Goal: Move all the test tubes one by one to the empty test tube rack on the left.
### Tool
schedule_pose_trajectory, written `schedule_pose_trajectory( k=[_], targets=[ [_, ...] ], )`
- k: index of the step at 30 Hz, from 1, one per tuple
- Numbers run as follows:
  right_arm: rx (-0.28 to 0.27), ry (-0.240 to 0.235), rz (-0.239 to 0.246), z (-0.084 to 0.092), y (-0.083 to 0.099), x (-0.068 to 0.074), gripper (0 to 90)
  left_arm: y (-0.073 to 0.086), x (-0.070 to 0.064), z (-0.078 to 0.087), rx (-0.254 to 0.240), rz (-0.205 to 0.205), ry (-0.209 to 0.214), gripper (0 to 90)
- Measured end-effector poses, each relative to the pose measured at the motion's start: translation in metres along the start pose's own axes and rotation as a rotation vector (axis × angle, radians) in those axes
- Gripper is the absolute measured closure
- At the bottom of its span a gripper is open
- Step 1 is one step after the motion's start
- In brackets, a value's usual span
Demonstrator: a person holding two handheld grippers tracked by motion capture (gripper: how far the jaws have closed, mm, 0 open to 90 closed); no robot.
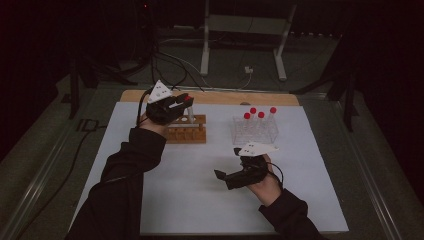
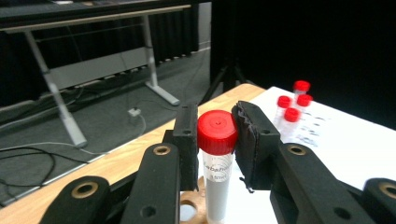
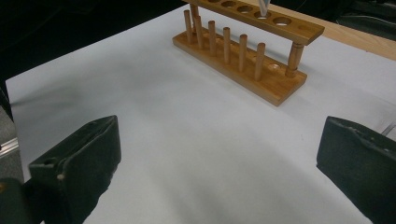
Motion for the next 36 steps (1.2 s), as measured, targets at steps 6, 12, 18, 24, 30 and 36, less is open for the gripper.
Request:
schedule_pose_trajectory(
  k=[6, 12, 18, 24, 30, 36],
  targets=[
    [0.003, -0.016, 0.005, 0.0, 0.001, 0.0, 0.0, 0.001, 0.014, -0.008, -0.012, 0.024, -0.027, 72.0],
    [0.0, -0.02, 0.004, 0.001, 0.0, -0.001, 0.0, 0.008, 0.02, -0.02, -0.009, 0.04, -0.039, 72.0],
    [-0.002, -0.022, 0.009, 0.001, 0.0, -0.001, 0.0, 0.019, 0.021, -0.032, 0.006, 0.051, -0.048, 72.0],
    [-0.01, -0.023, 0.007, 0.002, -0.001, -0.001, 0.0, 0.031, 0.018, -0.041, 0.028, 0.06, -0.038, 72.0],
    [-0.006, -0.025, 0.011, 0.002, 0.0, -0.001, 0.0, 0.047, 0.018, -0.047, 0.063, 0.072, -0.037, 72.0],
    [-0.005, -0.027, 0.011, 0.002, 0.0, 0.0, 0.0, 0.06, 0.018, -0.052, 0.086, 0.081, -0.036, 72.0]
  ],
)
Point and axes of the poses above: each handheld gripper's, and its own axes: z roughly backward along the jaws, y roughly out of its underside, x roughly to its left, the point moved 7 cm from there along -z, roughly forward along the jaws
